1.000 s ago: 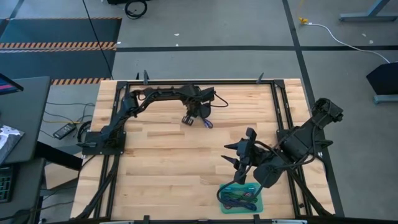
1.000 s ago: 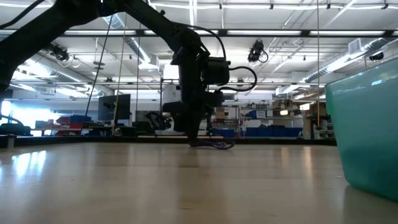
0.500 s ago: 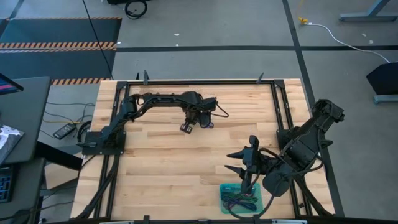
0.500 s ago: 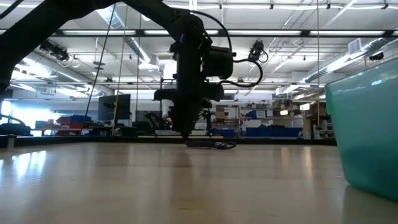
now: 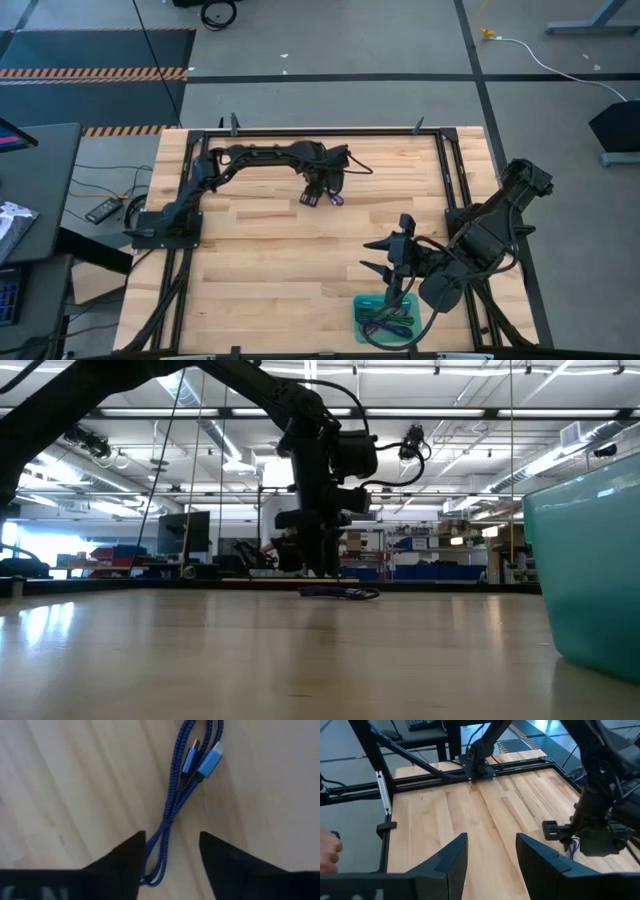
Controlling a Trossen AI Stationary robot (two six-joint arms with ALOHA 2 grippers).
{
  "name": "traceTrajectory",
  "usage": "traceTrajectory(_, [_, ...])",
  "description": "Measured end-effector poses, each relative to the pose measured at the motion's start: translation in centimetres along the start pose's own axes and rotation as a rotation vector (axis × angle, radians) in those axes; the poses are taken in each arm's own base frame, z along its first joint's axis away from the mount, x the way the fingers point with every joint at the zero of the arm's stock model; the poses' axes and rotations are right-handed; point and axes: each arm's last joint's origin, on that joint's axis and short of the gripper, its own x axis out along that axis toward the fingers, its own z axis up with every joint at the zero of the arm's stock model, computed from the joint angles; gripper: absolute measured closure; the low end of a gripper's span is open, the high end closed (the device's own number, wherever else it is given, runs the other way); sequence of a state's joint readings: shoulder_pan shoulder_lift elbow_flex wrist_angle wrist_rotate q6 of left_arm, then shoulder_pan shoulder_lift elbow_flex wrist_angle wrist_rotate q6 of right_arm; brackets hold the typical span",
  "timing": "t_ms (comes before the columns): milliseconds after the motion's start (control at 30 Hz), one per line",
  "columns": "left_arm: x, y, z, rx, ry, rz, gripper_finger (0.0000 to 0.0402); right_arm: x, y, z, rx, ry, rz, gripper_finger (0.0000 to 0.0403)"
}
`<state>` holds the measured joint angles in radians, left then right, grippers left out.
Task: Pick and place USB-C Cables
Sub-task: Put the purple charger cable into the blue bin
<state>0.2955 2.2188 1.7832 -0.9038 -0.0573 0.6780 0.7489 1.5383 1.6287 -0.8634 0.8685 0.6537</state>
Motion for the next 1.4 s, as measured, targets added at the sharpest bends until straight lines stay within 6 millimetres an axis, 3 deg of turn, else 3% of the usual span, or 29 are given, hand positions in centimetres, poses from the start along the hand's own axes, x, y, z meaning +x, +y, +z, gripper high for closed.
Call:
traceTrajectory(100, [1.5, 0.1, -0.3, -0.030, 0.035, -0.023, 0.0180, 0.1, -0.1, 0.1, 0.006, -0.002, -0.003, 0.0231])
traceTrajectory(233, [2.9, 0.0, -0.6, -0.075, 0.083, -0.036, 0.0184, 0.1, 0.0, 0.2, 0.021, -0.008, 0.001, 0.0231])
traceTrajectory(333, [3.0, -0.7, -0.2, -0.042, 0.114, -0.021, 0.0229, 0.1, 0.0, 0.2, 0.031, -0.014, 0.006, 0.0231])
traceTrajectory(500, [2.3, -1.9, 0.4, -0.009, 0.118, -0.027, 0.0370, 0.1, 0.1, 0.2, 0.050, -0.012, 0.009, 0.0231])
traceTrajectory(700, [-0.6, -3.2, 1.2, -0.059, 0.102, -0.004, 0.0385, 0.1, 0.0, 0.1, 0.040, 0.008, 0.019, 0.0231])
traceTrajectory(800, [-3.4, -4.1, 1.9, -0.135, 0.021, -0.005, 0.0386, 0.1, -0.2, -0.4, 0.021, 0.064, 0.022, 0.0231])
traceTrajectory(933, [-8.9, -5.9, 3.3, -0.180, -0.202, -0.028, 0.0387, 0.0, -0.9, -1.3, -0.027, 0.117, -0.042, 0.0231])
traceTrajectory(1200, [-20.9, -11.6, 5.1, -0.132, -0.720, 0.017, 0.0389, -2.6, 0.6, -2.6, -0.095, -0.095, -0.146, 0.0234])
traceTrajectory(1300, [-24.2, -13.9, 4.9, -0.112, -0.902, 0.018, 0.0389, -4.0, 1.1, -3.1, -0.084, -0.207, -0.184, 0.0234])
traceTrajectory(1400, [-26.1, -16.2, 4.7, -0.089, -1.065, 0.002, 0.0389, -4.5, 1.5, -4.1, -0.103, -0.292, -0.231, 0.0234])
